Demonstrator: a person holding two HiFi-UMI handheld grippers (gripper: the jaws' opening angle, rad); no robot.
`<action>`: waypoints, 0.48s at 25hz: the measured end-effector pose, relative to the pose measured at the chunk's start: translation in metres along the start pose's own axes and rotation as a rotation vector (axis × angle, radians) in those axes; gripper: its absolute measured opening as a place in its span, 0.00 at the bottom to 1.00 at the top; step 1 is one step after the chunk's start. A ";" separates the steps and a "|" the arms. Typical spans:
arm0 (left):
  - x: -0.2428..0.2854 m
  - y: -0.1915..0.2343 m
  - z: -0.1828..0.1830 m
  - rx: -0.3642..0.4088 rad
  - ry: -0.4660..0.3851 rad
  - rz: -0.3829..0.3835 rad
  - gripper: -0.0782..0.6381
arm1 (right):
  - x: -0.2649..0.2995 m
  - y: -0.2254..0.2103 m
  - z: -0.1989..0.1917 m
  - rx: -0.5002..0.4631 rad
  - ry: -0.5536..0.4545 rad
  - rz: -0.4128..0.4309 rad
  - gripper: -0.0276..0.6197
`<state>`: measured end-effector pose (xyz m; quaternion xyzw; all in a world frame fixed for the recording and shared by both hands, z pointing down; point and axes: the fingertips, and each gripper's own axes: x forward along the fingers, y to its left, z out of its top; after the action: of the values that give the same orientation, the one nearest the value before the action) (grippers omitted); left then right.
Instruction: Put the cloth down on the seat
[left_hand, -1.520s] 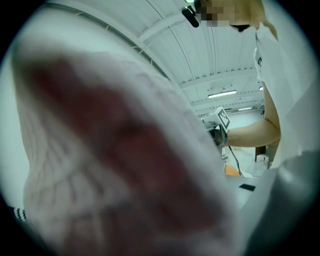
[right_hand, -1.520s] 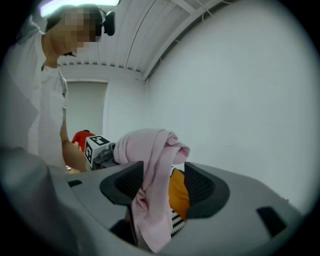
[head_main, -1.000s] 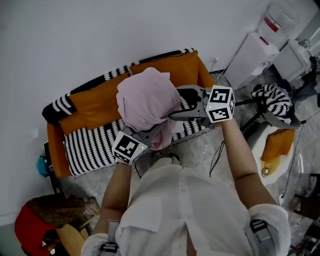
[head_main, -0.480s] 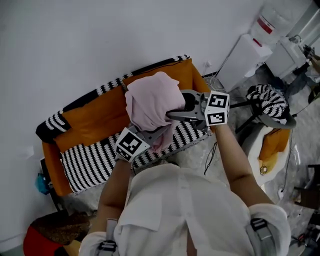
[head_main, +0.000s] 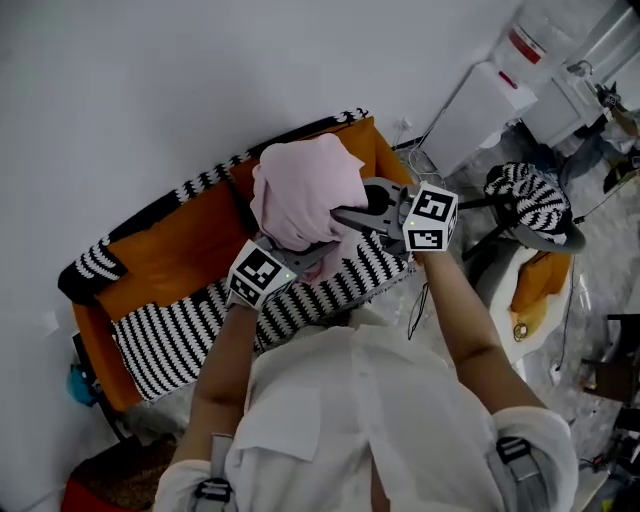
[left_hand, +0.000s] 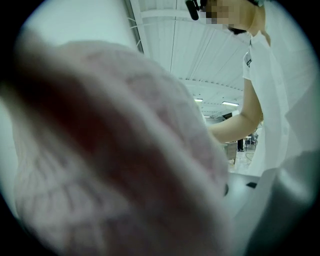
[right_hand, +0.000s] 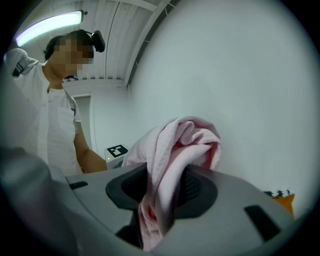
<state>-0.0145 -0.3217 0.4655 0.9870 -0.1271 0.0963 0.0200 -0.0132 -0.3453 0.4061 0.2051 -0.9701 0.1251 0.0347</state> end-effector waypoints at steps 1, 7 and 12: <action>0.006 0.005 -0.002 -0.002 0.007 -0.001 0.57 | -0.001 -0.007 -0.001 0.003 0.005 -0.004 0.27; 0.048 0.031 -0.009 -0.014 0.053 0.010 0.57 | -0.017 -0.059 -0.007 0.031 0.006 0.009 0.27; 0.083 0.062 -0.017 -0.055 0.090 0.064 0.58 | -0.026 -0.111 -0.011 0.053 0.031 0.038 0.27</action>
<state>0.0452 -0.4007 0.4996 0.9762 -0.1601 0.1375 0.0497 0.0562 -0.4304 0.4385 0.1858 -0.9695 0.1545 0.0419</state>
